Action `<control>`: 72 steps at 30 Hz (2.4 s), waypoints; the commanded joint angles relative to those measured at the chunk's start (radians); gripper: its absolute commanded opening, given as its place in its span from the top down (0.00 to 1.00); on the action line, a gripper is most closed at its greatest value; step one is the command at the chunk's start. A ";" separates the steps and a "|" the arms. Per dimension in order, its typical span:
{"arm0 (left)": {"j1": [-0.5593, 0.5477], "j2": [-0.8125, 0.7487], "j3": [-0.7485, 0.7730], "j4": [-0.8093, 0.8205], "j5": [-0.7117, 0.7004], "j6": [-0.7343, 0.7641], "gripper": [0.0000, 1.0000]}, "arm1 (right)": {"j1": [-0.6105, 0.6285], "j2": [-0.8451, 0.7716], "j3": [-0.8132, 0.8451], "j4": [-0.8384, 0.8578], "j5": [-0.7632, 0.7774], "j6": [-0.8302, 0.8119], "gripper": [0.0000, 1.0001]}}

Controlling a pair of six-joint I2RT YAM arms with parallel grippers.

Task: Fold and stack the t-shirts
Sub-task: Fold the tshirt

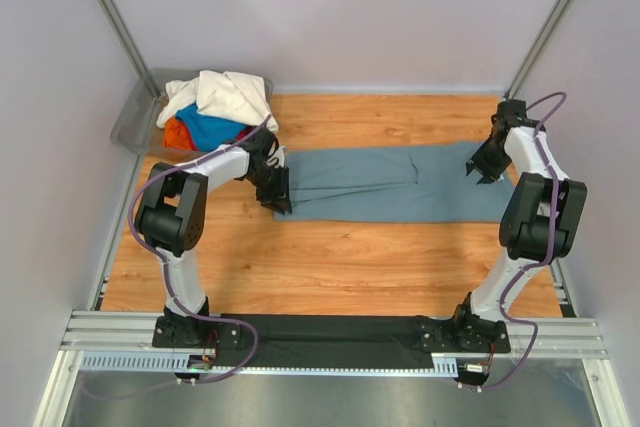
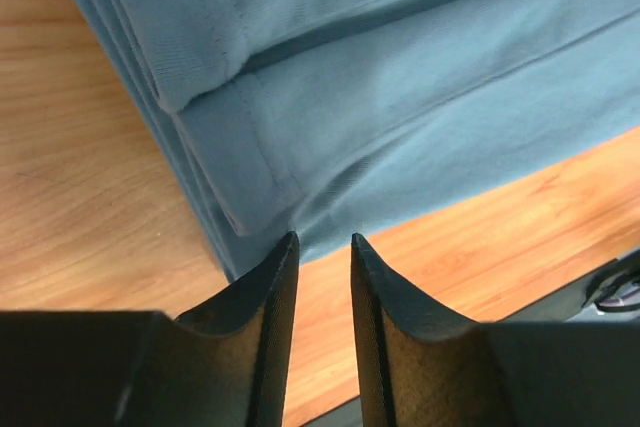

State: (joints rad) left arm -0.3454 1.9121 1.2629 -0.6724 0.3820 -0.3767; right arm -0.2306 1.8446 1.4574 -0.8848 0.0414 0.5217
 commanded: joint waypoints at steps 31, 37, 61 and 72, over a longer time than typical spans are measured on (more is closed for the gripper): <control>-0.003 -0.001 0.135 -0.023 -0.190 0.062 0.53 | 0.551 0.002 -0.063 0.218 -0.324 0.158 0.36; -0.003 0.016 0.147 -0.018 -0.181 0.051 0.58 | 0.568 0.019 -0.058 0.219 -0.327 0.158 0.36; 0.071 0.064 0.259 0.000 -0.163 -0.054 1.00 | 0.570 0.080 -0.025 0.217 -0.333 0.167 0.44; 0.097 0.085 0.247 0.019 -0.134 -0.116 0.91 | 0.593 0.194 -0.014 0.392 -0.425 0.302 0.85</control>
State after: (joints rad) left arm -0.2565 2.0090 1.5021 -0.6693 0.2348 -0.4637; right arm 0.3531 1.9888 1.4025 -0.5545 -0.3489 0.7723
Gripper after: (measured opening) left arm 0.080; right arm 0.172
